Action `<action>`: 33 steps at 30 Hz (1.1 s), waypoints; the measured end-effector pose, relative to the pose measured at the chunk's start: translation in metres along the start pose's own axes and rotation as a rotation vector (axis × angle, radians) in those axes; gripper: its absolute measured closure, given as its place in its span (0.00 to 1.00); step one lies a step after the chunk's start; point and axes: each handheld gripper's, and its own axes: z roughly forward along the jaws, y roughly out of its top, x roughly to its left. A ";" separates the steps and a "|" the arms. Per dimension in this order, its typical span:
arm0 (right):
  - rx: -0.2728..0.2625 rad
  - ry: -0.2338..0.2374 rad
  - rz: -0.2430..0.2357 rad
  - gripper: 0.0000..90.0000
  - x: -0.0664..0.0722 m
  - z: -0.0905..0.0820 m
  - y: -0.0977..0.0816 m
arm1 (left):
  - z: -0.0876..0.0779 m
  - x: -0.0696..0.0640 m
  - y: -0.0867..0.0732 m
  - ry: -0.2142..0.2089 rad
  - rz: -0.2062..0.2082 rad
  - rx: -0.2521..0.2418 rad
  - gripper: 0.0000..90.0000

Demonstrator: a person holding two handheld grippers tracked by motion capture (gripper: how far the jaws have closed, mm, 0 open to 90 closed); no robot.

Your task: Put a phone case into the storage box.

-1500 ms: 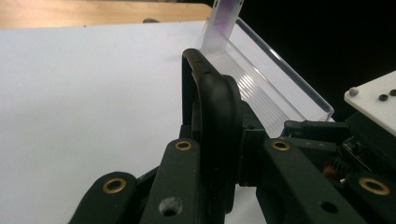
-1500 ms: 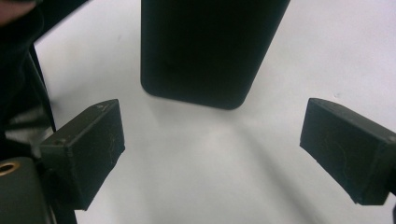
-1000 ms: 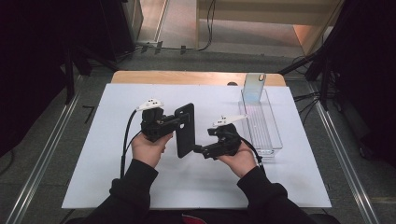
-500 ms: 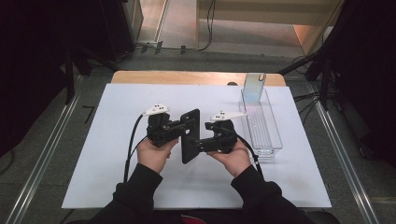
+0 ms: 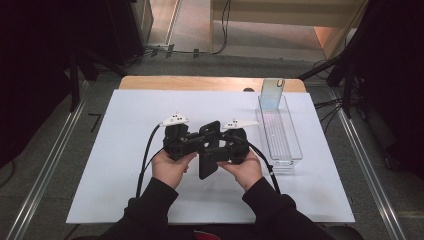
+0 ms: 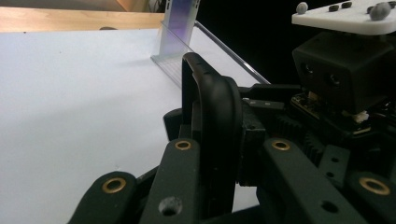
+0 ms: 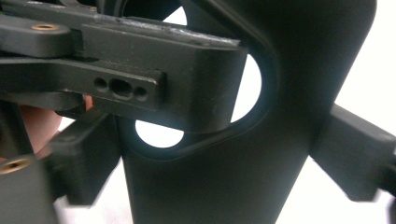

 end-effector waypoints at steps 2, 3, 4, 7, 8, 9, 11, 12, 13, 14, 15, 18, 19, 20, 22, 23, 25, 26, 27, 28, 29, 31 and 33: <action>0.002 -0.001 0.000 0.12 -0.001 0.000 0.000 | 0.000 0.000 0.000 -0.001 -0.002 0.002 0.91; 0.003 -0.002 -0.003 0.12 -0.001 0.000 0.000 | 0.000 0.000 0.000 -0.004 -0.004 0.003 0.91; 0.001 -0.004 -0.004 0.12 -0.001 -0.001 0.000 | 0.000 0.001 0.000 -0.006 -0.004 0.003 0.90; 0.000 -0.004 -0.006 0.13 -0.001 -0.001 0.001 | -0.001 0.000 0.001 -0.012 0.001 -0.001 0.90; -0.003 -0.003 -0.007 0.13 -0.001 -0.002 0.001 | -0.001 -0.001 0.001 -0.021 -0.001 -0.004 0.89; -0.002 -0.003 -0.007 0.13 -0.001 -0.002 0.001 | -0.001 -0.001 0.001 -0.027 -0.003 -0.002 0.86; 0.002 -0.006 -0.012 0.13 -0.001 -0.001 0.001 | 0.000 -0.001 0.002 -0.031 -0.005 0.000 0.79; 0.005 -0.010 -0.014 0.13 -0.001 -0.001 0.001 | 0.000 -0.001 0.002 -0.033 -0.007 0.006 0.76; 0.007 -0.010 -0.013 0.13 -0.001 0.000 0.001 | 0.001 -0.002 0.001 -0.027 -0.009 0.007 0.74; 0.012 -0.013 -0.017 0.13 -0.001 0.000 0.001 | 0.001 -0.002 0.002 -0.026 -0.010 0.013 0.71; 0.013 -0.014 -0.016 0.13 -0.001 0.000 0.000 | 0.001 -0.001 0.002 -0.026 -0.014 0.015 0.68; 0.015 -0.019 -0.018 0.13 -0.002 0.000 0.000 | 0.001 0.000 0.002 -0.026 -0.023 0.020 0.67; 0.012 -0.023 -0.018 0.13 -0.002 0.000 0.000 | 0.000 0.001 0.002 -0.028 -0.027 0.020 0.65; 0.008 -0.024 -0.015 0.13 -0.003 0.000 0.000 | 0.000 0.002 0.003 -0.027 -0.033 0.018 0.63; 0.010 -0.028 -0.012 0.13 -0.006 -0.001 0.001 | -0.002 0.004 0.004 -0.037 -0.046 0.022 0.59; 0.008 -0.031 -0.010 0.13 -0.007 -0.001 0.001 | -0.002 0.004 0.005 -0.036 -0.046 0.020 0.57; 0.011 -0.040 -0.013 0.13 -0.009 -0.002 0.001 | -0.004 0.005 0.005 -0.037 -0.047 0.020 0.55; 0.015 -0.044 -0.011 0.13 -0.010 -0.002 0.001 | -0.004 0.005 0.006 -0.037 -0.050 0.020 0.54; 0.012 -0.048 -0.010 0.13 -0.012 -0.002 0.001 | -0.005 0.006 0.006 -0.034 -0.052 0.023 0.54; 0.018 -0.054 -0.010 0.13 -0.014 -0.002 0.000 | -0.007 0.006 0.006 -0.029 -0.050 0.025 0.54; 0.020 -0.058 -0.006 0.13 -0.016 -0.002 0.000 | -0.008 0.007 0.006 -0.030 -0.052 0.025 0.54; 0.024 -0.071 -0.002 0.13 -0.020 -0.003 0.000 | -0.010 0.008 0.006 -0.036 -0.060 0.031 0.50; 0.021 -0.082 0.006 0.13 -0.024 -0.004 0.000 | -0.013 0.010 0.007 -0.041 -0.065 0.039 0.49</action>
